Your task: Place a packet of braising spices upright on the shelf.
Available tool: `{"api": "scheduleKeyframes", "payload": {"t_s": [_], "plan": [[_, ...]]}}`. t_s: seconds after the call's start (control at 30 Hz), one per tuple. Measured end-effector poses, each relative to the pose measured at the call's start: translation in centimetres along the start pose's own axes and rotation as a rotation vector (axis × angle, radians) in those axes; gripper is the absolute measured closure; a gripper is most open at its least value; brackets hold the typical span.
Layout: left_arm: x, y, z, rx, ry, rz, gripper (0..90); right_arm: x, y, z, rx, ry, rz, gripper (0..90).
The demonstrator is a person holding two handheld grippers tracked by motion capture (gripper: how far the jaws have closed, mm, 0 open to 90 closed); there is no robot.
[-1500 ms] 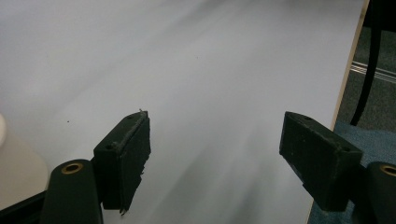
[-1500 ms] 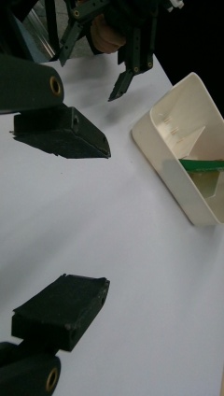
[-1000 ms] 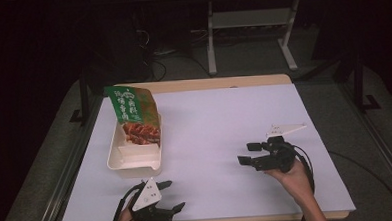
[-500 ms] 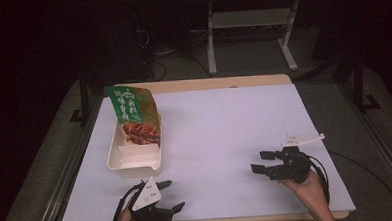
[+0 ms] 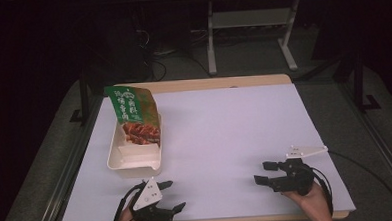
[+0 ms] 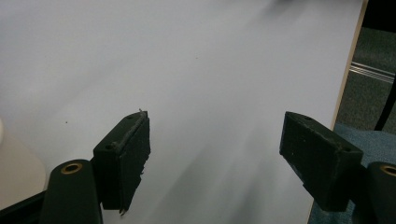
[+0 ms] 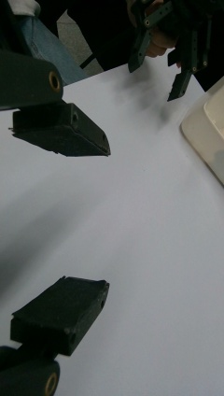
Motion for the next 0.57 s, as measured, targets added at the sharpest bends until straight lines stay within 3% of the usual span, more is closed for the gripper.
{"api": "scheduleKeyframes", "payload": {"t_s": [0.27,0.57], "plan": [[0.1,0.0,-0.3,0.003,0.014,0.005,24.1,0.1,1.3,0.9,-0.035,0.020,0.024,26.8],[0.2,0.0,-0.2,0.004,0.020,0.005,24.2,0.5,1.0,1.3,-0.062,0.031,-0.001,25.5]]}}
Point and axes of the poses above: each handheld gripper's, and its own axes: x roughly forward along the jaws, y roughly out of its underside, z roughly to its left, the point moved 10 cm from there along x, roughly forward along the jaws, and after that the axes turned 7 degrees about -x, right-handed, at the moved point
